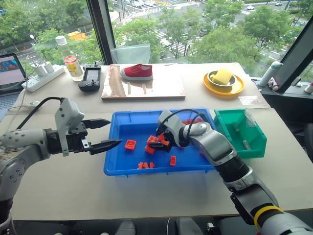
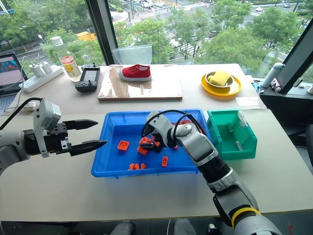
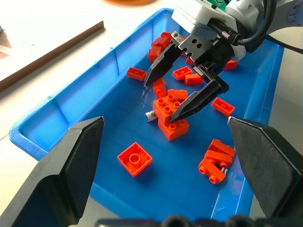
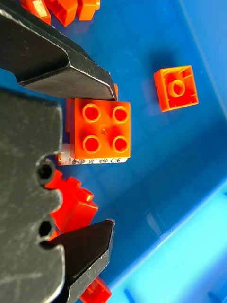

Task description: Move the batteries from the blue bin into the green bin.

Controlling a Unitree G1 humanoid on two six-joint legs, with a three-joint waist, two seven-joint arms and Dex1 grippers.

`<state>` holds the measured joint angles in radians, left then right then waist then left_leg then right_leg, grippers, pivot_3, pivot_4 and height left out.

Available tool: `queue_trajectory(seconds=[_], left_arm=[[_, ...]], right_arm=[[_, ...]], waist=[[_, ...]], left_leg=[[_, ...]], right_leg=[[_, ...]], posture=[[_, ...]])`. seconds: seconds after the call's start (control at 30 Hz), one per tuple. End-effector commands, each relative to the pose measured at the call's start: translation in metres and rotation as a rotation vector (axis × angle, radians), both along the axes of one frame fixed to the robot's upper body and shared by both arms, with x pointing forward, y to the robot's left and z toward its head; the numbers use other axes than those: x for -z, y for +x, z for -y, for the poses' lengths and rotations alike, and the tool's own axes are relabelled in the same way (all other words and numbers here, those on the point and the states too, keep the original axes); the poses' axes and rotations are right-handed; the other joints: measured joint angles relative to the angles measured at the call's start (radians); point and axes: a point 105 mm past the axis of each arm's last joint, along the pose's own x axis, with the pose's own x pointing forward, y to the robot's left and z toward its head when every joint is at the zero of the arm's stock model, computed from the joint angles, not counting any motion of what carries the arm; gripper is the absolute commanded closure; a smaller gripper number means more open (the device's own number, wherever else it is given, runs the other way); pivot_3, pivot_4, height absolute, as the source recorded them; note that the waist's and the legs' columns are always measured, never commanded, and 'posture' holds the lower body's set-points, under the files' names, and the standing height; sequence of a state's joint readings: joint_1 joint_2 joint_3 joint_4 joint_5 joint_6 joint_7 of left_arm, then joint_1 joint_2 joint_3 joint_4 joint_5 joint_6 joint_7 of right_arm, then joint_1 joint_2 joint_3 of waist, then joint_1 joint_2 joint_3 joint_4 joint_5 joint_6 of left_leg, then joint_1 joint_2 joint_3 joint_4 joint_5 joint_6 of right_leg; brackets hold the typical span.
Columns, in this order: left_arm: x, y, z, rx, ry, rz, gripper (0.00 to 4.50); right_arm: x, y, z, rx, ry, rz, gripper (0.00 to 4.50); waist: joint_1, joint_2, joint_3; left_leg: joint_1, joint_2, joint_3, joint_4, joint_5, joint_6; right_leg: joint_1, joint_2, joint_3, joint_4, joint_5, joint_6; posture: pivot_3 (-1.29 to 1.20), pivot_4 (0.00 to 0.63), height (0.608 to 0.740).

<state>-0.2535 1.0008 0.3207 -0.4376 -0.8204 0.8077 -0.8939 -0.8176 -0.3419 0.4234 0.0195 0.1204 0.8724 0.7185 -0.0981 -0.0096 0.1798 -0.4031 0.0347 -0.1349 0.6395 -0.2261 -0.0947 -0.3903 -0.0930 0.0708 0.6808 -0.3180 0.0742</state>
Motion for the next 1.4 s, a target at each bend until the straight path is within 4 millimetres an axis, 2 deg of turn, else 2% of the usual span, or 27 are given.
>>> queue_trajectory(seconds=[0.03,0.1,0.27,0.33,0.6,0.67,0.73,0.8,0.9,0.93,1.07,1.13,1.2,1.27,1.33,1.4], left_arm=[[-0.008,0.0,0.002,0.013,0.007,0.046,0.0],[-0.008,0.001,0.002,0.014,0.007,0.047,0.0],[-0.008,0.002,0.002,0.015,0.008,0.05,0.0],[-0.008,0.002,0.002,0.016,0.008,0.051,0.0],[-0.007,0.001,0.004,0.022,0.006,0.05,0.0],[-0.007,0.001,0.004,0.023,0.004,0.049,0.0],[-0.007,0.0,0.004,0.022,0.003,0.048,0.0],[-0.007,0.0,0.003,0.018,0.004,0.045,0.0],[-0.006,-0.001,0.001,0.005,0.003,0.043,0.0],[-0.006,-0.001,0.001,0.003,0.002,0.042,0.0],[-0.006,0.0,-0.003,-0.01,0.006,0.043,0.0],[-0.006,0.0,-0.004,-0.01,0.008,0.043,0.0],[-0.006,0.0,-0.003,-0.008,0.007,0.042,0.0],[-0.006,0.0,-0.003,-0.007,0.007,0.041,0.0],[-0.006,0.0,-0.003,-0.006,0.008,0.04,0.0],[-0.006,0.001,-0.002,-0.005,0.008,0.039,0.0]], right_arm=[[-0.001,-0.004,-0.005,-0.028,0.005,0.008,0.27],[-0.001,-0.005,-0.006,-0.033,0.007,0.007,0.69],[-0.001,-0.005,-0.007,-0.037,0.01,0.007,2.46],[-0.001,-0.006,-0.007,-0.038,0.007,0.007,3.02],[-0.006,-0.007,-0.006,-0.038,0.012,0.015,3.06],[-0.017,-0.009,-0.002,-0.038,0.036,0.025,3.06],[-0.037,-0.014,0.005,-0.039,0.099,0.032,3.06],[-0.06,-0.022,0.019,-0.04,0.156,0.052,3.06],[-0.088,-0.02,0.051,0.069,0.236,0.071,3.06],[-0.091,-0.018,0.06,0.102,0.239,0.076,3.06],[-0.071,-0.002,0.108,0.3,0.098,0.101,3.06],[-0.061,0.002,0.124,0.352,0.043,0.107,2.05],[-0.06,-0.001,0.123,0.33,0.016,0.119,1.48],[-0.064,-0.003,0.113,0.28,0.017,0.143,0.81],[-0.071,-0.01,0.093,0.189,0.035,0.161,0.1],[-0.079,-0.015,0.072,0.105,0.072,0.169,0.1]], waist=[[0.0,0.0,0.0],[0.0,0.0,0.0],[0.0,0.0,0.0],[0.0,0.0,0.0],[0.0,0.0,0.0],[0.0,0.0,0.0],[0.001,0.0,0.0],[0.003,0.0,0.0],[0.004,0.0,0.0],[0.004,0.0,0.0],[0.004,0.0,0.0],[0.004,0.0,0.0],[0.004,0.0,0.0],[-0.003,0.0,0.0],[-0.005,0.0,0.0],[-0.006,0.0,0.0]], left_leg=[[0.0,0.0,0.0,0.0,0.0,0.0],[0.0,0.0,0.0,0.0,0.0,0.0],[0.0,0.0,0.0,0.0,0.0,0.0],[0.0,0.0,0.0,0.0,0.0,0.0],[0.0,0.0,0.0,0.0,0.0,0.0],[0.0,0.0,0.0,0.0,0.0,0.0],[-0.001,0.0,0.0,0.0,0.0,0.0],[-0.001,0.0,0.0,0.0,0.0,0.0],[-0.001,0.0,0.0,0.0,0.0,0.0],[-0.001,0.0,0.0,0.0,0.0,0.0],[-0.001,0.0,0.0,0.0,0.0,0.0],[-0.001,0.0,0.0,0.0,0.0,0.001],[-0.001,0.0,0.0,0.0,0.0,0.001],[-0.001,0.0,0.001,0.0,-0.001,0.001],[0.0,0.0,0.001,0.0,-0.001,0.002],[0.0,0.0,0.001,0.0,-0.001,0.002]], right_leg=[[0.0,0.0,0.0,0.0,0.0,0.0],[0.0,0.0,0.0,0.0,0.0,0.0],[0.0,0.0,0.0,0.0,0.0,0.0],[0.0,0.0,0.0,0.0,0.0,0.0],[0.0,0.0,0.0,0.0,0.0,0.0],[0.0,0.0,0.0,0.0,0.0,0.0],[0.0,0.0,0.0,0.0,0.0,0.0],[0.0,0.0,0.0,0.0,0.0,0.0],[0.0,0.0,0.0,0.0,0.0,0.0],[0.0,0.0,0.0,0.0,0.0,0.0],[0.0,0.0,0.0,-0.001,0.0,0.0],[0.0,0.0,0.0,-0.001,0.0,0.0],[0.0,0.0,0.0,-0.001,0.0,0.0],[0.0,0.0,0.001,-0.001,0.0,0.0],[-0.001,0.0,0.001,0.0,0.0,0.0],[-0.001,0.0,0.001,-0.001,0.0,0.0]], posture=[[0.0,0.15,0.74],[0.0,0.15,0.74],[0.0,0.15,0.74],[0.0,0.15,0.74],[0.0,0.15,0.74],[0.0,0.15,0.74],[0.0,0.15,0.74],[0.0,0.15,0.74],[0.0,0.15,0.74],[0.0,0.15,0.74],[0.0,0.15,0.74],[0.0,0.15,0.74],[0.0,0.15,0.74],[0.0,0.15,0.74],[0.0,0.15,0.74],[0.0,0.15,0.74]])
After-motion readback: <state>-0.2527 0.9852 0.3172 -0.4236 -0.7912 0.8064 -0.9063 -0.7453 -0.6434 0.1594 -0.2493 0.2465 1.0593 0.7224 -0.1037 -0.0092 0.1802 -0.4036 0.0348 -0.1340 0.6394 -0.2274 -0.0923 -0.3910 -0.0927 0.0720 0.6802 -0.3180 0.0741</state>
